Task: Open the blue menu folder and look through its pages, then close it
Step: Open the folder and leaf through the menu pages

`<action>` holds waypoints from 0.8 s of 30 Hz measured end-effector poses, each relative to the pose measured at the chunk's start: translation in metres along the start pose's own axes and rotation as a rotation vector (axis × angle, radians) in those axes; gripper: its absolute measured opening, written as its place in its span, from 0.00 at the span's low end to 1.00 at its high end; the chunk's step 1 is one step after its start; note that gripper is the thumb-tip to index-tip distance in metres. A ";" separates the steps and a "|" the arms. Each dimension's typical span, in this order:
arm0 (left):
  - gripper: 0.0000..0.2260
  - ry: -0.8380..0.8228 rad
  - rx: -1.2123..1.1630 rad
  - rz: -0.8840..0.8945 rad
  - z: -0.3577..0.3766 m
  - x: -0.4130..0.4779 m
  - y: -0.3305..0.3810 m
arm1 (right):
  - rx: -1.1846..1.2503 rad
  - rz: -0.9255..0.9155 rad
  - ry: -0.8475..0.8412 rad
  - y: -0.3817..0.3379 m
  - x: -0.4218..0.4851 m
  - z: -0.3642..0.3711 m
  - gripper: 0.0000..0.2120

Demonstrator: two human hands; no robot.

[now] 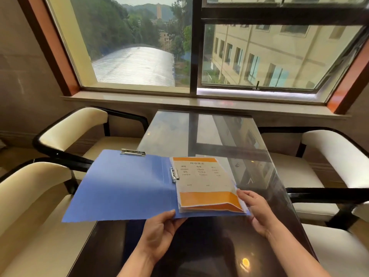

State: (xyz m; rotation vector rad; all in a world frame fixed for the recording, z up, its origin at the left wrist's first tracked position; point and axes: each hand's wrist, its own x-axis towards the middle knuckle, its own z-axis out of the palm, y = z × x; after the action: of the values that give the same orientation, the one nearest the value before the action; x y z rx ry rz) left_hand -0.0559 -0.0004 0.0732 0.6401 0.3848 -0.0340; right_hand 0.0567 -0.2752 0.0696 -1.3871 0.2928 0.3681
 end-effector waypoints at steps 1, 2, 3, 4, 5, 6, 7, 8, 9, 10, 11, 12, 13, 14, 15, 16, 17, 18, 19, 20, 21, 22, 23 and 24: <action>0.22 -0.008 0.015 0.003 0.000 0.000 0.001 | 0.010 0.015 -0.012 -0.001 0.000 0.001 0.19; 0.22 -0.014 0.032 0.000 0.000 -0.001 0.002 | 0.008 0.017 -0.015 -0.002 -0.001 0.001 0.20; 0.21 -0.022 0.051 -0.011 -0.001 -0.001 0.004 | 0.000 0.009 -0.014 -0.002 -0.001 0.003 0.22; 0.20 -0.031 0.075 -0.029 -0.002 -0.002 0.006 | 0.000 -0.006 -0.010 -0.003 -0.001 0.004 0.23; 0.18 -0.044 0.102 -0.053 -0.003 -0.004 0.008 | 0.010 -0.020 -0.008 -0.004 -0.001 0.005 0.24; 0.17 -0.056 0.131 -0.078 -0.005 -0.005 0.010 | 0.030 -0.033 -0.009 -0.005 -0.001 0.007 0.25; 0.16 -0.068 0.155 -0.103 -0.006 -0.006 0.013 | 0.046 -0.046 -0.011 -0.007 -0.001 0.008 0.25; 0.16 -0.073 0.168 -0.125 -0.006 -0.006 0.015 | 0.045 -0.056 -0.009 -0.010 -0.001 0.009 0.25; 0.15 -0.066 0.172 -0.139 -0.006 -0.005 0.018 | 0.035 -0.061 -0.009 -0.012 0.000 0.010 0.25; 0.15 -0.046 0.173 -0.144 -0.006 -0.004 0.020 | 0.031 -0.057 -0.016 -0.013 0.002 0.011 0.25; 0.14 -0.021 0.174 -0.145 -0.006 -0.002 0.022 | 0.034 -0.054 -0.029 -0.015 0.004 0.013 0.25; 0.14 0.004 0.174 -0.146 -0.005 -0.001 0.024 | 0.034 -0.060 -0.036 -0.015 0.006 0.014 0.24; 0.13 0.021 0.173 -0.146 -0.004 0.000 0.025 | 0.031 -0.077 -0.027 -0.016 0.007 0.016 0.21; 0.14 0.030 0.168 -0.149 -0.004 0.001 0.025 | 0.025 -0.101 0.002 -0.016 0.008 0.018 0.19; 0.15 0.038 0.160 -0.152 -0.004 0.002 0.025 | 0.015 -0.133 0.035 -0.016 0.008 0.020 0.18; 0.17 0.050 0.148 -0.156 -0.004 0.002 0.024 | -0.007 -0.173 0.059 -0.016 0.008 0.022 0.18; 0.18 0.055 0.127 -0.159 -0.005 0.002 0.023 | -0.033 -0.212 0.063 -0.016 0.007 0.024 0.19; 0.19 0.055 0.101 -0.160 -0.007 0.001 0.022 | -0.054 -0.245 0.054 -0.016 0.006 0.024 0.19; 0.19 0.048 0.063 -0.151 -0.008 -0.001 0.020 | -0.058 -0.272 0.039 -0.016 0.004 0.023 0.19; 0.19 0.033 0.018 -0.126 -0.008 -0.003 0.018 | -0.041 -0.294 0.023 -0.015 0.003 0.022 0.19; 0.18 0.013 -0.027 -0.078 -0.008 -0.004 0.016 | -0.013 -0.313 0.010 -0.015 0.002 0.020 0.20; 0.17 0.017 -0.052 -0.018 -0.006 -0.003 0.014 | 0.016 -0.325 0.005 -0.015 0.000 0.019 0.21; 0.15 0.055 -0.048 0.048 -0.004 -0.001 0.010 | 0.038 -0.327 0.004 -0.016 -0.001 0.019 0.21; 0.13 0.127 0.000 0.118 -0.002 0.003 0.006 | 0.049 -0.317 0.000 -0.015 -0.002 0.020 0.20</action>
State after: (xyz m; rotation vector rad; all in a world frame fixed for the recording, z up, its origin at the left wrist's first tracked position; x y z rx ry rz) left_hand -0.0528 0.0058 0.0743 0.6663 0.4688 0.1201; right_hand 0.0614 -0.2578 0.0873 -1.3588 0.0777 0.0979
